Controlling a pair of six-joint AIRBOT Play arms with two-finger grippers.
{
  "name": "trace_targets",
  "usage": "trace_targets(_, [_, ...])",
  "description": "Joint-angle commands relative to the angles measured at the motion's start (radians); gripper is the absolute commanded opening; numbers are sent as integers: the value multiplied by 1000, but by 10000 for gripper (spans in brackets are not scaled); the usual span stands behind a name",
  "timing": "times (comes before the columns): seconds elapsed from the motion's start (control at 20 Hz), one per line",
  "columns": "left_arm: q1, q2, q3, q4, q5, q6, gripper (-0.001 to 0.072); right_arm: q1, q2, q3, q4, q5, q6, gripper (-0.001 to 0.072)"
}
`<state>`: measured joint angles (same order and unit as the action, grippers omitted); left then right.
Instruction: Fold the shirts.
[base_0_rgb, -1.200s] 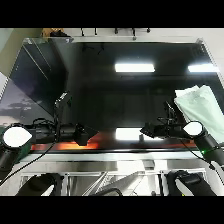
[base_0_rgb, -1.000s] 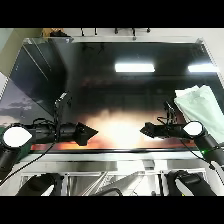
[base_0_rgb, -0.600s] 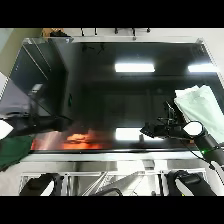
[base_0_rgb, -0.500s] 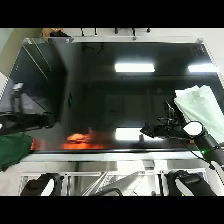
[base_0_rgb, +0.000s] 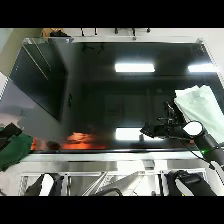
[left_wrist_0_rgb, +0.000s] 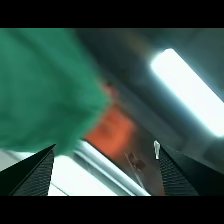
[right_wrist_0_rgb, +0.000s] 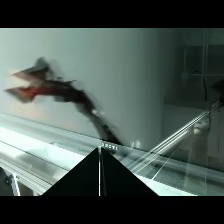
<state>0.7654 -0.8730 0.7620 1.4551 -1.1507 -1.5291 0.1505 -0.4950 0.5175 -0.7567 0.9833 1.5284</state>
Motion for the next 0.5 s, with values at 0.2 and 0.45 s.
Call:
trace_targets(0.2, [254, -333, -11, 18, 196, 45, 692, 1, -4, 0, 0, 0, 1, 27])
trace_targets(0.45, [245, -521, 100, 18, 208, 48, 691, 1, -4, 0, 0, 0, 0, 27])
